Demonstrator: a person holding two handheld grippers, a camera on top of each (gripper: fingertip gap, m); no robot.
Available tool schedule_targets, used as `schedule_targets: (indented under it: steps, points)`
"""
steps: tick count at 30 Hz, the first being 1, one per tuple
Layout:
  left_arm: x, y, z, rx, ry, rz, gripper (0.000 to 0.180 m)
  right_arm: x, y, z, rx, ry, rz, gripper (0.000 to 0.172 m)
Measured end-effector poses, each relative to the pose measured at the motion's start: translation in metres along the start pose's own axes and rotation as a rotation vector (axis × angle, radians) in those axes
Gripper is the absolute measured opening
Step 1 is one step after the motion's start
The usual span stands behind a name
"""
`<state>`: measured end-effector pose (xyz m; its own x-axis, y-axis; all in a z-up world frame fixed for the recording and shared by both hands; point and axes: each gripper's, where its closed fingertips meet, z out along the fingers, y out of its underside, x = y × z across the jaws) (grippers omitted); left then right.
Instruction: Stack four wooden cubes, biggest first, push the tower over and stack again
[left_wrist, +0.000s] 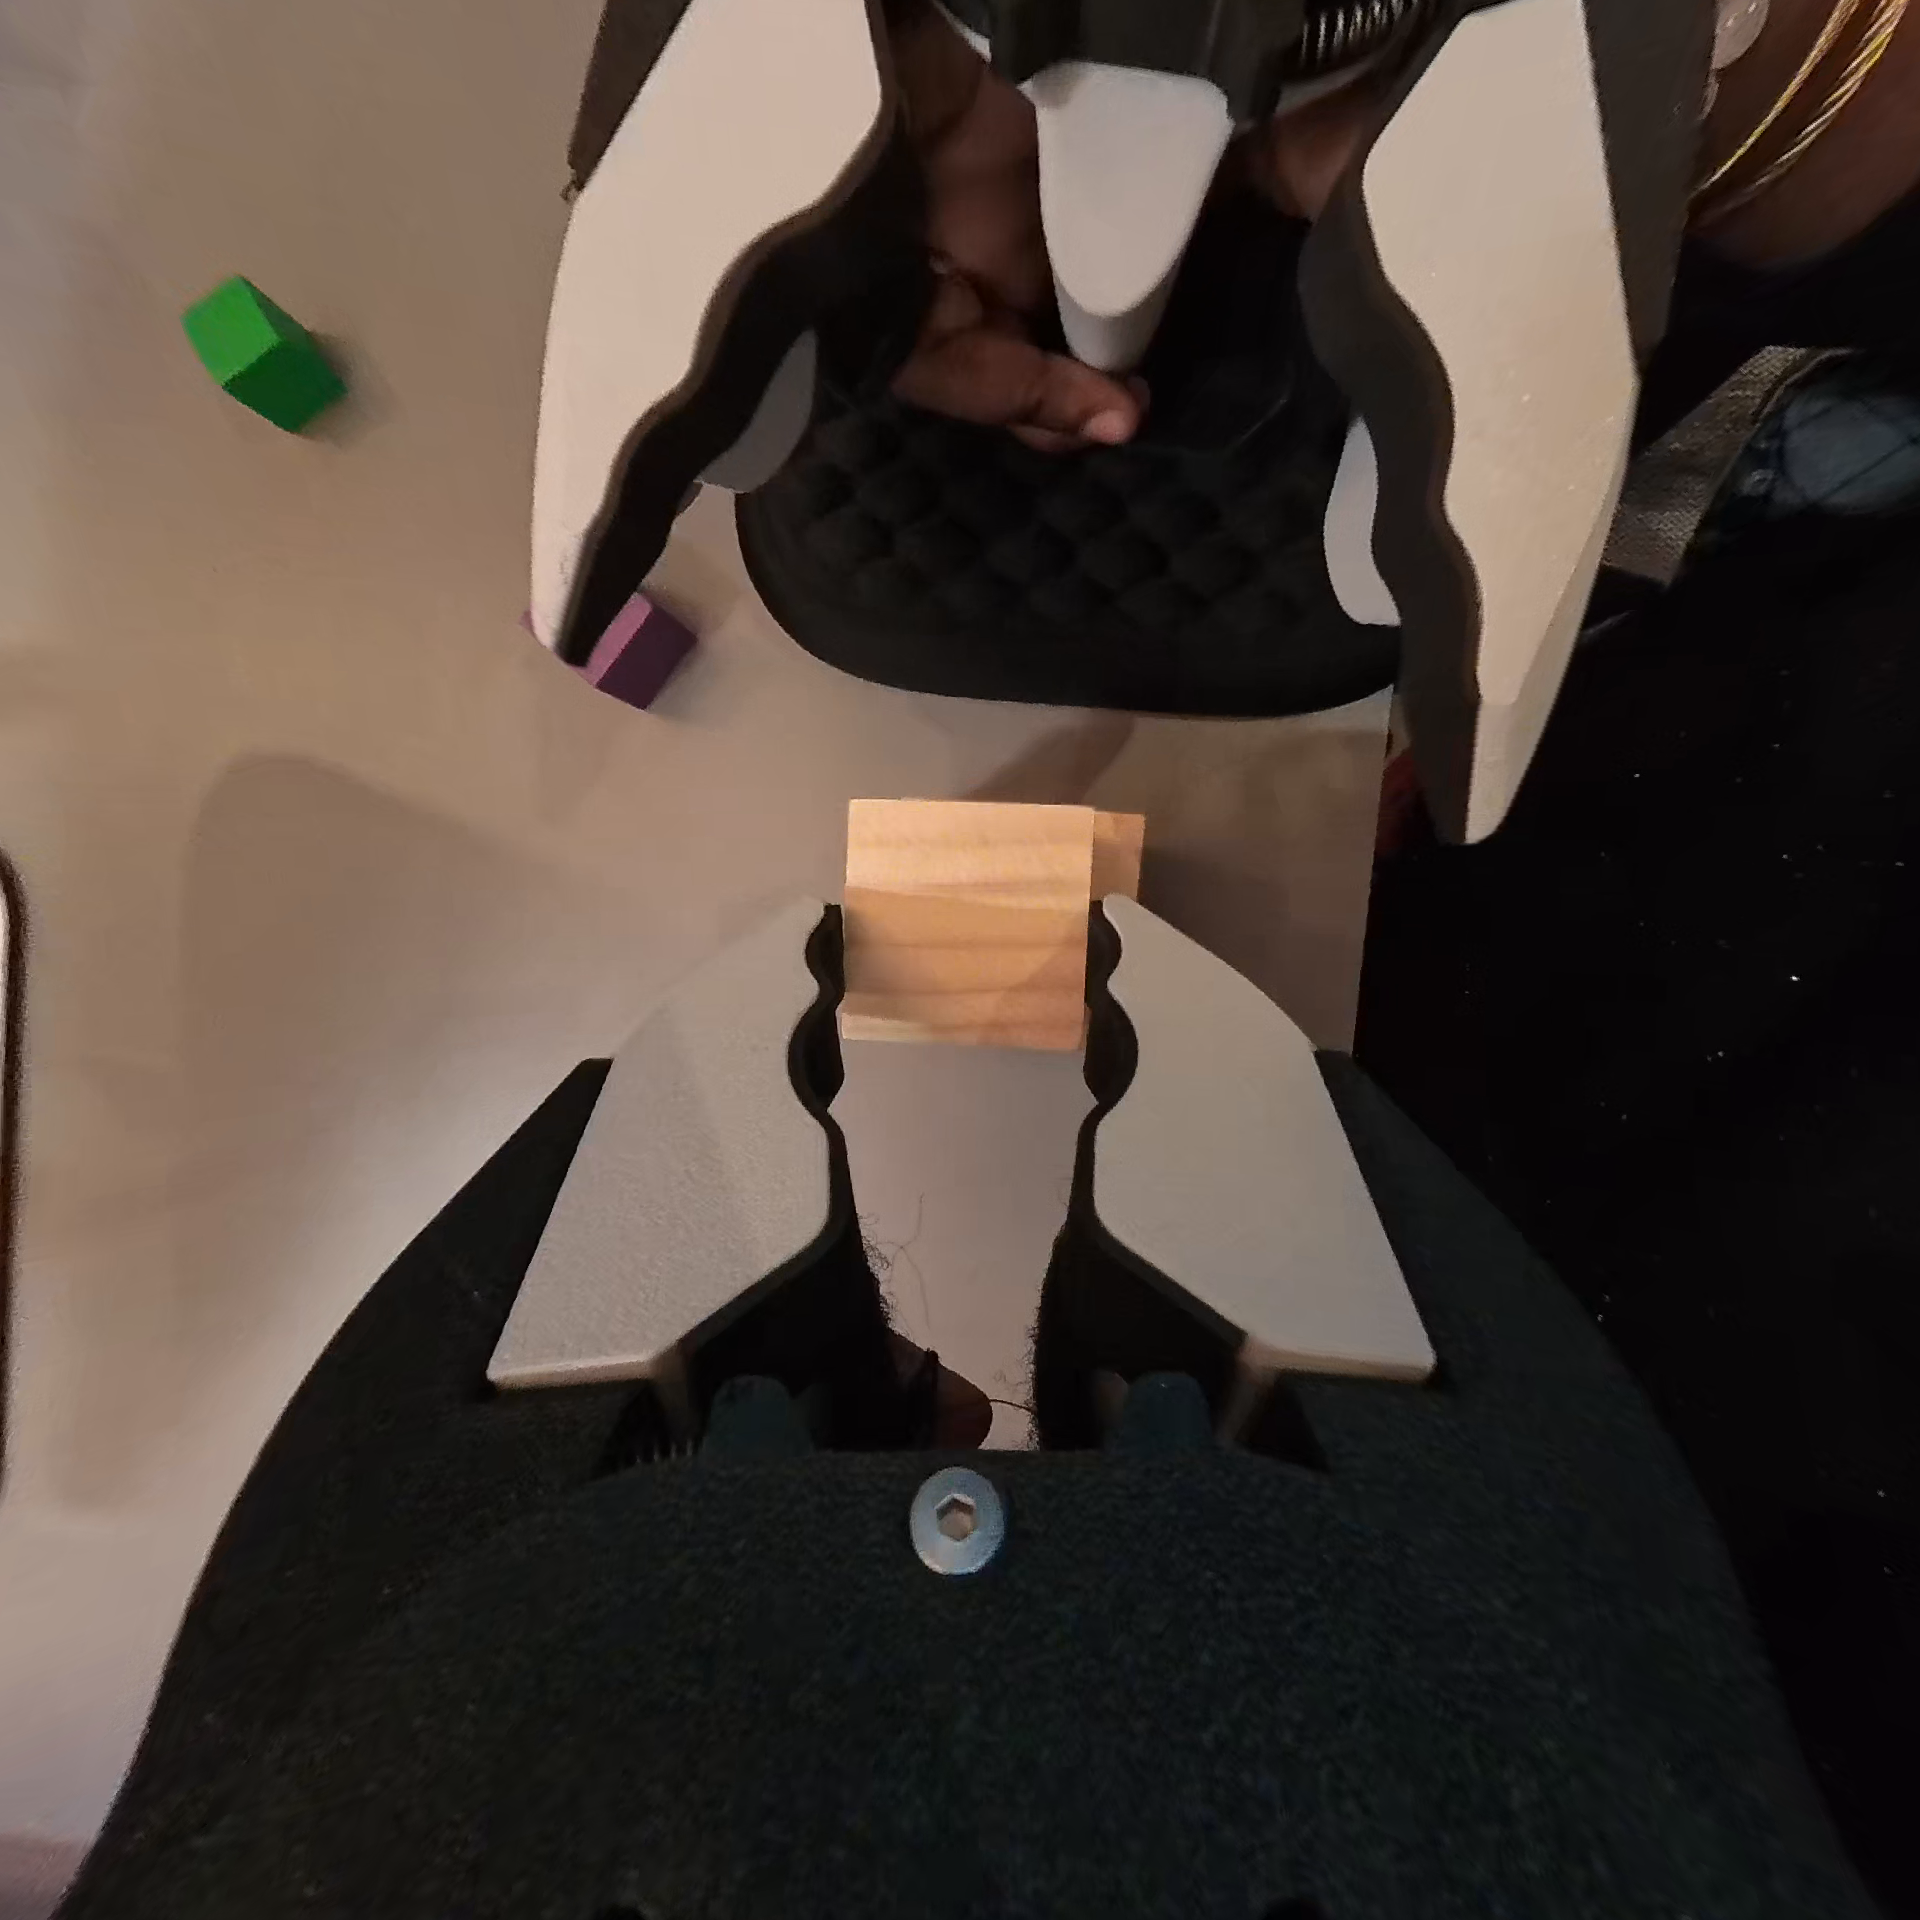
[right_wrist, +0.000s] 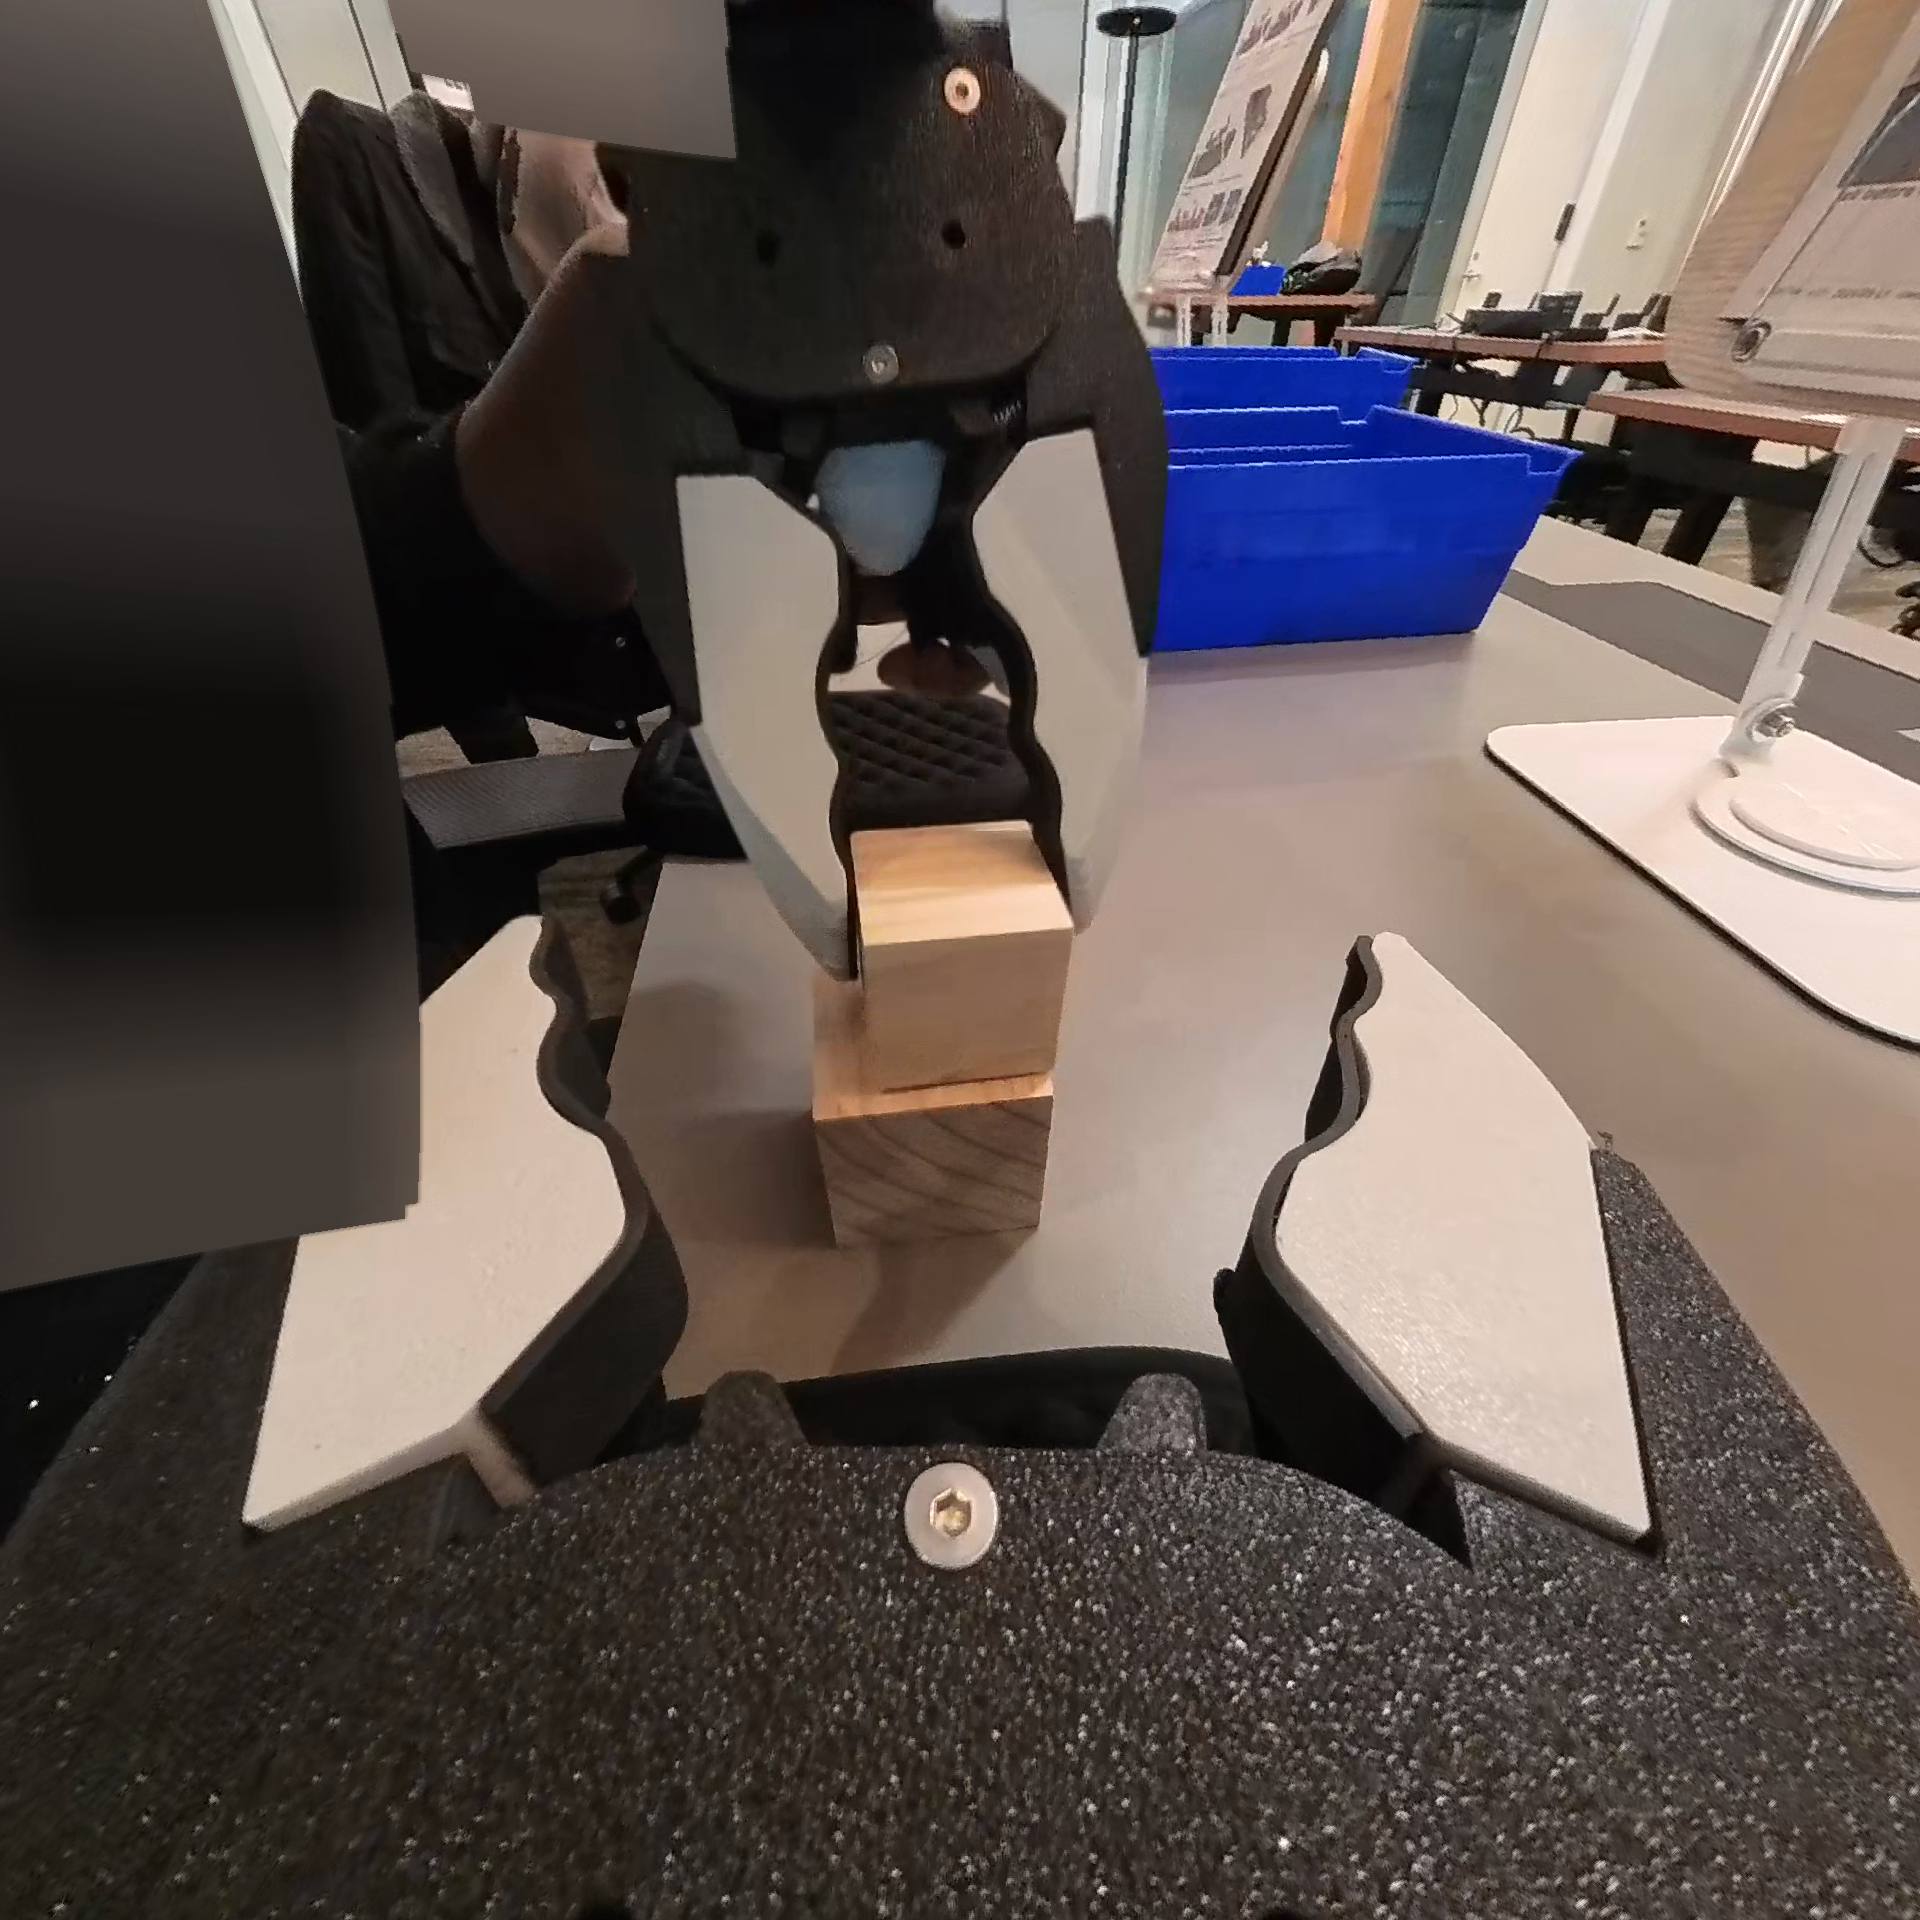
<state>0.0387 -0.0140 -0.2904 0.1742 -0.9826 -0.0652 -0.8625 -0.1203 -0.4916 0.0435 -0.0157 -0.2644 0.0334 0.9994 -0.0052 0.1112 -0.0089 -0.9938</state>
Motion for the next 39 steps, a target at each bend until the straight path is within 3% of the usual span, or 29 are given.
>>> schedule_targets:
  steps: [22, 30, 34, 39]
  points:
    - [0.003, 0.0, 0.001, -0.008, -0.004, 0.052, 0.044, 0.0, 0.0, 0.0, 0.001, -0.005, 0.005, 0.131]
    - [0.004, -0.005, -0.009, 0.049, 0.027, 0.059, 0.06, 0.0, -0.001, 0.0, 0.008, -0.006, 0.001, 0.131]
    - [-0.011, -0.02, -0.019, 0.161, 0.016, 0.021, 0.065, 0.0, -0.011, -0.008, 0.082, 0.015, -0.017, 0.131]
    - [-0.061, -0.036, -0.011, 0.299, -0.008, -0.123, 0.062, 0.005, -0.018, -0.015, 0.144, 0.081, -0.039, 0.134]
